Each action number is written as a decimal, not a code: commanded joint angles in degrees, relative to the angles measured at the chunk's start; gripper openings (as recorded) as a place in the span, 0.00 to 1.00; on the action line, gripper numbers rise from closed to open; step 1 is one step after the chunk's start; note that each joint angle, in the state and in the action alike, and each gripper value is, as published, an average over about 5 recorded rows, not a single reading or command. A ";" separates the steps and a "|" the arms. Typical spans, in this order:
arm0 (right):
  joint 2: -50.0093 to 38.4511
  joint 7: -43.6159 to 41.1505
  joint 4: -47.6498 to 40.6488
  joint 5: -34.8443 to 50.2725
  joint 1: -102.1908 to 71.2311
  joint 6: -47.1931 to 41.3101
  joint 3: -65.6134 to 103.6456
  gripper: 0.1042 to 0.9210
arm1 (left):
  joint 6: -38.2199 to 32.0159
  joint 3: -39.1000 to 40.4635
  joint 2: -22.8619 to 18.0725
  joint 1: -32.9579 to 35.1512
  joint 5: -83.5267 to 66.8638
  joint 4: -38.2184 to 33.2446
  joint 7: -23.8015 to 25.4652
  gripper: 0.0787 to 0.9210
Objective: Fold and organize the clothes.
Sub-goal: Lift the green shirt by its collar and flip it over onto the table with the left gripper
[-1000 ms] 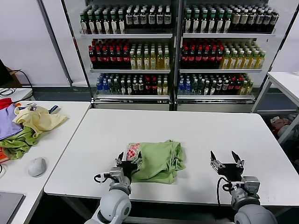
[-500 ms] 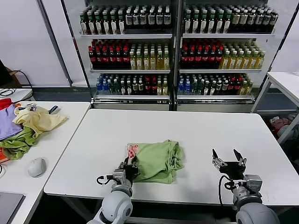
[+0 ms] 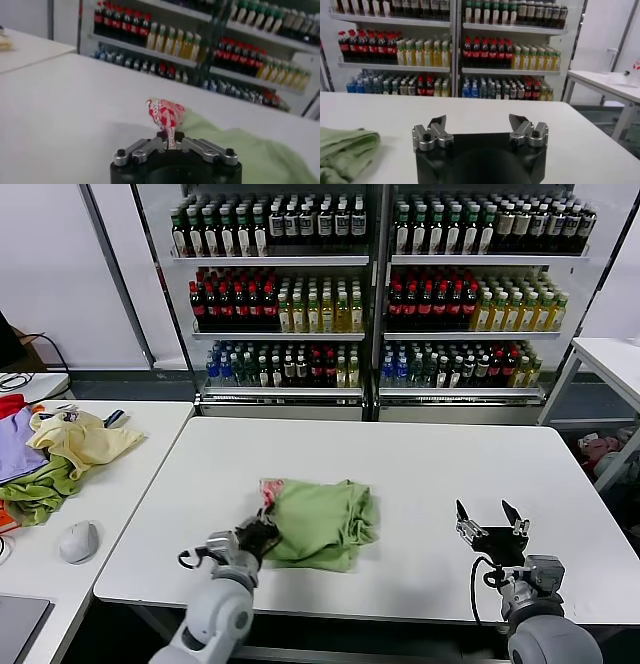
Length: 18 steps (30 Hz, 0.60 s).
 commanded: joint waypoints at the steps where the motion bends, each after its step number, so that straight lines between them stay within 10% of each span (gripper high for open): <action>1: -0.03 -0.01 -0.37 0.56 0.90 0.11 -0.24 0.88 | 2.62 -20.24 11.04 -0.97 -25.07 -6.31 2.11 0.05; 8: -0.01 -0.16 -1.19 1.11 2.02 0.54 -0.61 0.88 | 6.76 -26.37 15.33 -3.78 -39.78 -11.39 1.62 0.05; 18: 0.93 -0.44 -1.61 1.16 2.19 1.59 -1.18 0.88 | 6.19 1.07 4.33 -11.11 -23.88 -8.48 0.51 0.05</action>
